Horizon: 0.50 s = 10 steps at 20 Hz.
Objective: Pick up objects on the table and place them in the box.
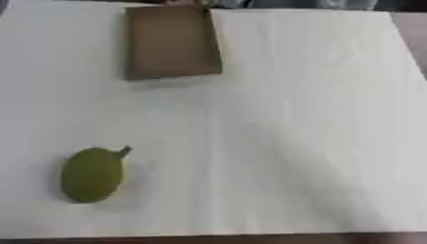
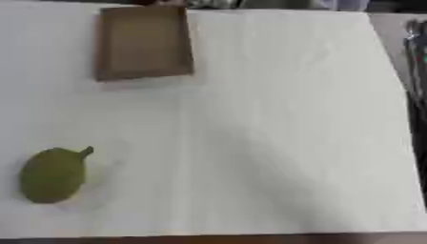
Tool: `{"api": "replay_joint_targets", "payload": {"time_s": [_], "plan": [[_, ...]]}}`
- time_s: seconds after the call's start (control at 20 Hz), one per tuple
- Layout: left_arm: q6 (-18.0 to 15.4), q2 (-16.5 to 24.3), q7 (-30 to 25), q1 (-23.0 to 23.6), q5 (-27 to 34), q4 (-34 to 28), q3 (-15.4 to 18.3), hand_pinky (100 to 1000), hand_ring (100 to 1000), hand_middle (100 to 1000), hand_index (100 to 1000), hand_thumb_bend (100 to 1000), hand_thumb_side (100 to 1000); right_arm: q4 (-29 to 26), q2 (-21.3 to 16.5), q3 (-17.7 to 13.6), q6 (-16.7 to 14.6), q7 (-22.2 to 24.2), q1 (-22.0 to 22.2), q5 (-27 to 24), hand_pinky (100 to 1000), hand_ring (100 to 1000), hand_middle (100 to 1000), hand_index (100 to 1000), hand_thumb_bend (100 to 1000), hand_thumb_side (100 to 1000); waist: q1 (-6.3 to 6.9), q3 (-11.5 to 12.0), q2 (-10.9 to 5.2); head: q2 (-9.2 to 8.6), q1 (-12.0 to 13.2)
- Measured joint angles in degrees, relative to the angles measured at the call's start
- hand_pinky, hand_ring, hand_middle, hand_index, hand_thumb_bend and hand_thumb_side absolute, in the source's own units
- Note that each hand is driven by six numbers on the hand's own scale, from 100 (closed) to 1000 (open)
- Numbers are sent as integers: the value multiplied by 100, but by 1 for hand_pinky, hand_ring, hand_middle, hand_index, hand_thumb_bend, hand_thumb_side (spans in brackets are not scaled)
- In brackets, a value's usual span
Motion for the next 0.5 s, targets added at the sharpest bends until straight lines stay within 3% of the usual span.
{"api": "replay_joint_targets", "payload": {"time_s": [0.25, 0.5], "plan": [[-22, 158, -101, 5, -7, 76, -96, 765, 739, 695, 892, 100, 609, 0, -17, 21, -8, 15, 0, -1, 815, 749, 659, 860, 100, 592, 30, 3, 0, 18, 0], [172, 638, -422, 77, -281, 397, -448, 800, 774, 750, 906, 100, 695, 0, -38, 27, -6, 46, 1, -2, 815, 749, 658, 861, 100, 597, 76, 15, -10, 22, -29]]}}
